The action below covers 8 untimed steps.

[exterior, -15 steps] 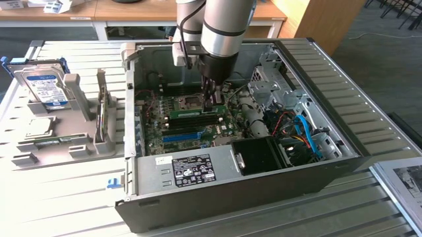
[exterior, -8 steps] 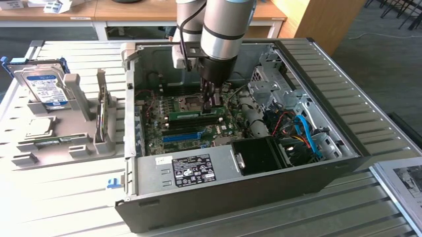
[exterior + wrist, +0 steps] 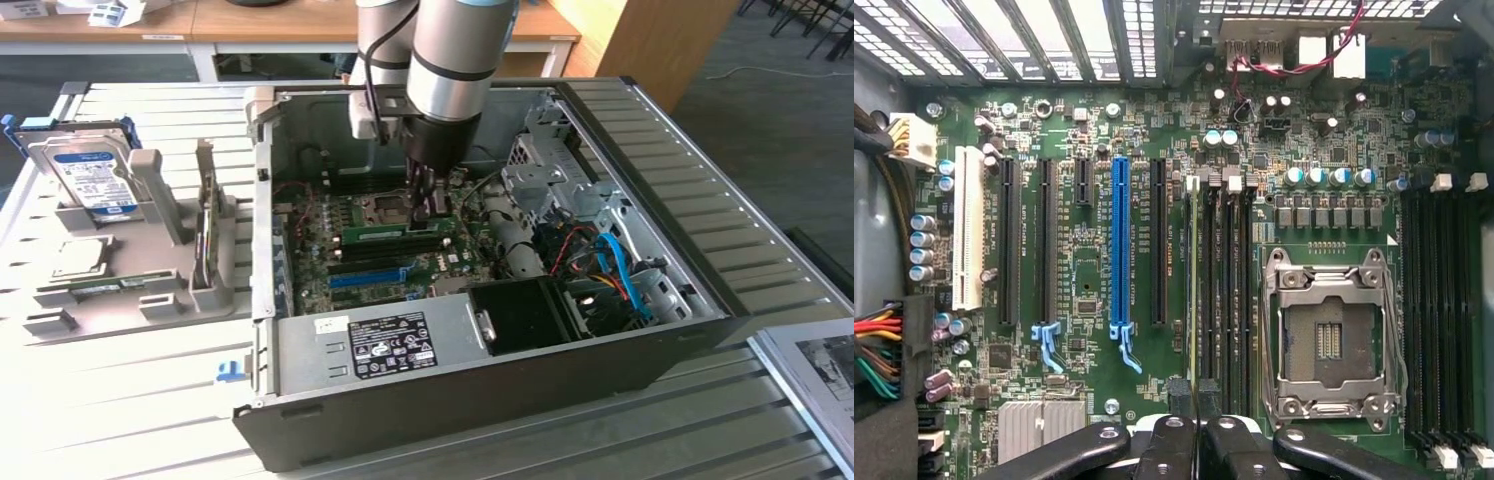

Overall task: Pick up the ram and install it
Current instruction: 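Insert the ram into the slot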

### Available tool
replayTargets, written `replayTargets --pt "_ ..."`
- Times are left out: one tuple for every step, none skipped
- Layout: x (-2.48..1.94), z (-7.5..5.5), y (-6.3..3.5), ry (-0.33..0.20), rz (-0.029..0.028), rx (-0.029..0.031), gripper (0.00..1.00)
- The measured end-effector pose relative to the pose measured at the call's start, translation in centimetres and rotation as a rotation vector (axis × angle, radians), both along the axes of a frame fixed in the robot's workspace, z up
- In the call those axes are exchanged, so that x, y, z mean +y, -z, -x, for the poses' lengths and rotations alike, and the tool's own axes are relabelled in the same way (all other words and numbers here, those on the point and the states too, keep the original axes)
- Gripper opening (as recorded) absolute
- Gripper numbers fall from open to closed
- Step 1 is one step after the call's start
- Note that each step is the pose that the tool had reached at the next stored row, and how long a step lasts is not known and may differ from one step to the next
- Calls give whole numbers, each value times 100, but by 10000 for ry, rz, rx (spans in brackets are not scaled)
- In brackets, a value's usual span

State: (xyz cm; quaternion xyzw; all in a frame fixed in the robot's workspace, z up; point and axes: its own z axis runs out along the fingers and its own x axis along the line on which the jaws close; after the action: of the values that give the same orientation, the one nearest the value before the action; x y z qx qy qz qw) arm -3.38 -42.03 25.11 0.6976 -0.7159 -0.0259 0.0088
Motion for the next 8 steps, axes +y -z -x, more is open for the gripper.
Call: replayTargets --pt "0 -1 0 1 0 1 12" --pt "0 -1 0 2 0 0 12" --pt "0 -1 0 2 0 1 12" --pt "0 -1 0 2 0 1 12" --pt "0 -2 1 1 0 0 12" --pt "0 -2 5 0 -4 0 12" --pt "1 -2 11 0 -6 -1 12" --pt "0 -2 15 0 -3 -1 12"
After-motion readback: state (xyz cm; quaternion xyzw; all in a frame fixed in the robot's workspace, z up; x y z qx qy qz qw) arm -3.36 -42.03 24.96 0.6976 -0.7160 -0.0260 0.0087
